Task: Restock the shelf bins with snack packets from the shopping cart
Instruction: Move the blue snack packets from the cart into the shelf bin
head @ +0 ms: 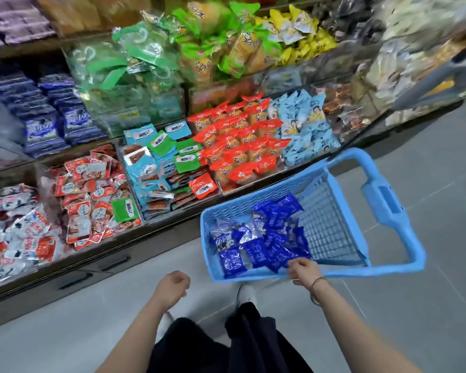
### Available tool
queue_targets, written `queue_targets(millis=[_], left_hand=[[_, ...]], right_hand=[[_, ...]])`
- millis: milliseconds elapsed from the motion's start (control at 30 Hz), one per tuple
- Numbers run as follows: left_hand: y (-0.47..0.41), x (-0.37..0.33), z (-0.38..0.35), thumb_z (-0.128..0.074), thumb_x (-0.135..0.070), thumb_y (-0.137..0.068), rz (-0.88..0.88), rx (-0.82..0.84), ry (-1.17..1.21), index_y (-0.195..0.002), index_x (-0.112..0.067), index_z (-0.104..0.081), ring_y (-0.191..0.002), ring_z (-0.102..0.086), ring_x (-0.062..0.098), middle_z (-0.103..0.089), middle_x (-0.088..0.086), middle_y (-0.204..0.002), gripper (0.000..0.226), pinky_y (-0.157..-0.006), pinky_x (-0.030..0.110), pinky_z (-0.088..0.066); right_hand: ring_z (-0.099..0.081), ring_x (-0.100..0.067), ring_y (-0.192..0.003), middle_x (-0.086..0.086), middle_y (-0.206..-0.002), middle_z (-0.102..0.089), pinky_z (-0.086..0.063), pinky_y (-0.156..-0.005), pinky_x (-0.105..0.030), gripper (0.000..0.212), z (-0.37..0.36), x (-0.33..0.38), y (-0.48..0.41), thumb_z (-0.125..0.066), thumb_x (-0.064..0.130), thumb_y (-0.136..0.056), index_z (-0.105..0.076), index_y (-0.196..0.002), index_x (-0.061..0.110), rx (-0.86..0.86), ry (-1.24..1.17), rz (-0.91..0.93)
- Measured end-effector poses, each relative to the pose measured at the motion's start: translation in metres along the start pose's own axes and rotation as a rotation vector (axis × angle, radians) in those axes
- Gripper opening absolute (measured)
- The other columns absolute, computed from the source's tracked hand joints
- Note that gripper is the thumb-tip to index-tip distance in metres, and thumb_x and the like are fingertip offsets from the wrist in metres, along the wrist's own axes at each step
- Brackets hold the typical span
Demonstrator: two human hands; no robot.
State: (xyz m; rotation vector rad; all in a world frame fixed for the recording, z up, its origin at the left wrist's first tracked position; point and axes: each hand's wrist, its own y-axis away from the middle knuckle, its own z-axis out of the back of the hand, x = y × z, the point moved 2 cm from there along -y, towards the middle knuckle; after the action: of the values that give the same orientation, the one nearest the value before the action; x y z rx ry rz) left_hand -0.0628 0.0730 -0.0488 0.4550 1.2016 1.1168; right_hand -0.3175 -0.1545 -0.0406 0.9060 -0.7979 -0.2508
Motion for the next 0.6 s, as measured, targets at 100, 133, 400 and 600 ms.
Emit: queue_targets(millis=[100,133,400,600], left_hand=[[-0.009,-0.012,-0.032,-0.051,-0.01,-0.091,0.011,-0.002,0.013,-0.075,-0.016,-0.057,-0.064,-0.059,0.019,-0.061,0.005,-0.083,0.018,-0.057,0.026,-0.042],[-0.015,-0.014,-0.04,-0.054,-0.009,-0.09,0.019,-0.002,0.018,-0.075,-0.017,-0.057,-0.067,-0.059,0.02,-0.062,0.006,-0.084,0.017,-0.063,0.029,-0.044],[-0.096,-0.014,-0.074,-0.06,-0.022,-0.092,0.085,-0.128,0.009,-0.105,-0.013,-0.052,-0.088,-0.056,0.021,-0.059,0.005,-0.099,0.017,-0.071,0.027,-0.036],[-0.146,-0.018,-0.093,-0.053,-0.028,-0.096,0.131,-0.322,0.166,-0.097,-0.013,-0.051,-0.065,-0.055,0.02,-0.061,0.006,-0.08,0.015,-0.06,0.029,-0.037]], right_hand=[[-0.048,-0.016,-0.054,-0.007,-0.065,-0.052,-0.044,-0.053,-0.022,0.025,0.022,0.011,-0.031,-0.048,-0.003,-0.09,-0.055,-0.07,0.01,-0.012,0.095,0.04],[-0.049,-0.017,-0.056,-0.008,-0.067,-0.054,-0.044,-0.056,-0.025,0.025,0.027,0.014,-0.041,-0.05,-0.003,-0.089,-0.056,-0.069,0.01,-0.006,0.129,0.044],[-0.052,-0.02,-0.078,-0.009,-0.085,-0.06,-0.031,-0.058,-0.022,0.009,0.015,0.008,-0.126,-0.059,0.017,-0.087,-0.057,-0.086,0.008,0.085,0.58,0.013],[-0.038,-0.032,-0.129,-0.016,-0.139,-0.036,-0.036,-0.102,-0.035,0.082,-0.025,-0.008,-0.189,-0.072,0.048,-0.075,-0.035,-0.137,0.007,0.075,0.772,-0.048]])
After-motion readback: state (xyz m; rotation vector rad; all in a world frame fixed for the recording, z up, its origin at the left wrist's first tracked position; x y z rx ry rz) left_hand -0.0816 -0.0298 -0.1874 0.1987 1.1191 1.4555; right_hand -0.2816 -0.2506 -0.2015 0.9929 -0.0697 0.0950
